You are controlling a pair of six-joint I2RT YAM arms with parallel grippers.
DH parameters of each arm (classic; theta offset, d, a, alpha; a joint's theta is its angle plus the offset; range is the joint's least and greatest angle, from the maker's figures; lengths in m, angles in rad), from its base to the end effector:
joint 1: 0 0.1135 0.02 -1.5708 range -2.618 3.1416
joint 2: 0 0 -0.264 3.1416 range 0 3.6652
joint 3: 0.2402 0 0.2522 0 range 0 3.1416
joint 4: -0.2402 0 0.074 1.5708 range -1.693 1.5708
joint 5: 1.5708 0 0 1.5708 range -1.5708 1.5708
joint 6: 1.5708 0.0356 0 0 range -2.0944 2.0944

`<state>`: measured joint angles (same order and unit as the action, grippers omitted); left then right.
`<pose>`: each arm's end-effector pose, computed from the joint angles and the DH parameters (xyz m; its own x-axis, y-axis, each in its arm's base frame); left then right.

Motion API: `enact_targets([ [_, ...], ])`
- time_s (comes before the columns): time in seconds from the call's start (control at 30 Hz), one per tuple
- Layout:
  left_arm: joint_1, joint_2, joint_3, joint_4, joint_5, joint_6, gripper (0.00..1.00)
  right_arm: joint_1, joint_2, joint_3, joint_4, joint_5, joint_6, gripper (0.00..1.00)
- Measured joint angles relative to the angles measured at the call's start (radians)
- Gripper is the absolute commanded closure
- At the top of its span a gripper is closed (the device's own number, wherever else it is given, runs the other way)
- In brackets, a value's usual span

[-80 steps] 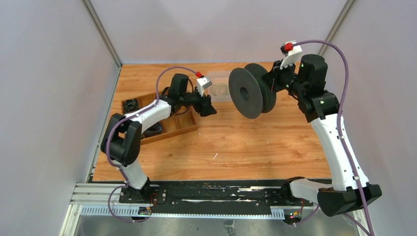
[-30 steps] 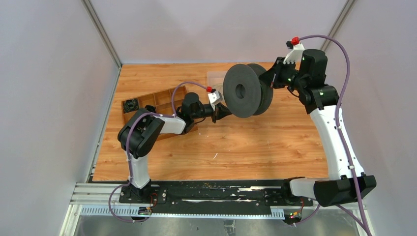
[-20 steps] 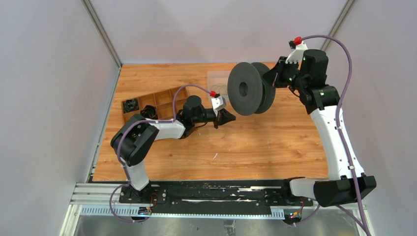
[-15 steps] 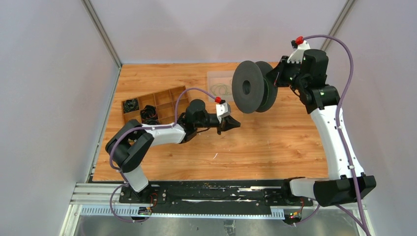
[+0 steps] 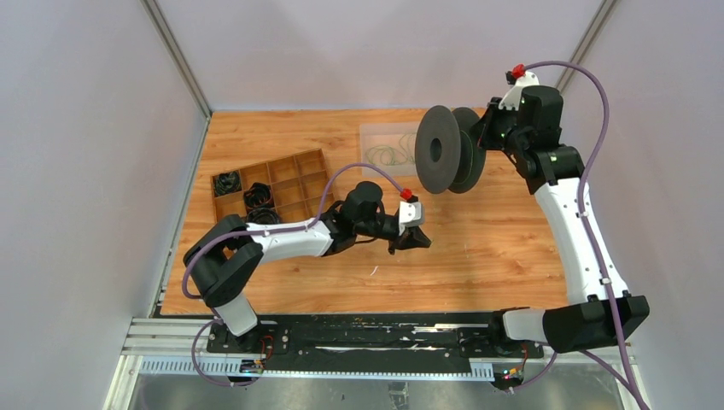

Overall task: Wrap the cables
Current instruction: Wrap the cable around the cable reel.

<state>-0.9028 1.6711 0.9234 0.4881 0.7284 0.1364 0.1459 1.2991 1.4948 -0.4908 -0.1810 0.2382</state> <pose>0.2069 -0.3005 0.2278 -0.0237 0.1938 -0.9808 0.9968 -0.0699 -0.0379 0.2781 0.0473 0.4426 -0.3536 0.1826 -0.9174 -0.2367 0.9314 0.2766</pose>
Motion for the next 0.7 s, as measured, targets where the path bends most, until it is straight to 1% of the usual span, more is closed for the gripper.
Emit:
enact_targets([
  [0.37, -0.037, 0.000, 0.196, -0.257, 0.017, 0.071, 1.00, 0.000, 0.001, -0.084, 0.046, 0.048, -0.041, 0.99],
  [0.7, -0.061, 0.003, 0.264, -0.417, 0.032, 0.108, 1.00, 0.005, -0.001, -0.157, 0.092, 0.076, -0.078, 0.99],
])
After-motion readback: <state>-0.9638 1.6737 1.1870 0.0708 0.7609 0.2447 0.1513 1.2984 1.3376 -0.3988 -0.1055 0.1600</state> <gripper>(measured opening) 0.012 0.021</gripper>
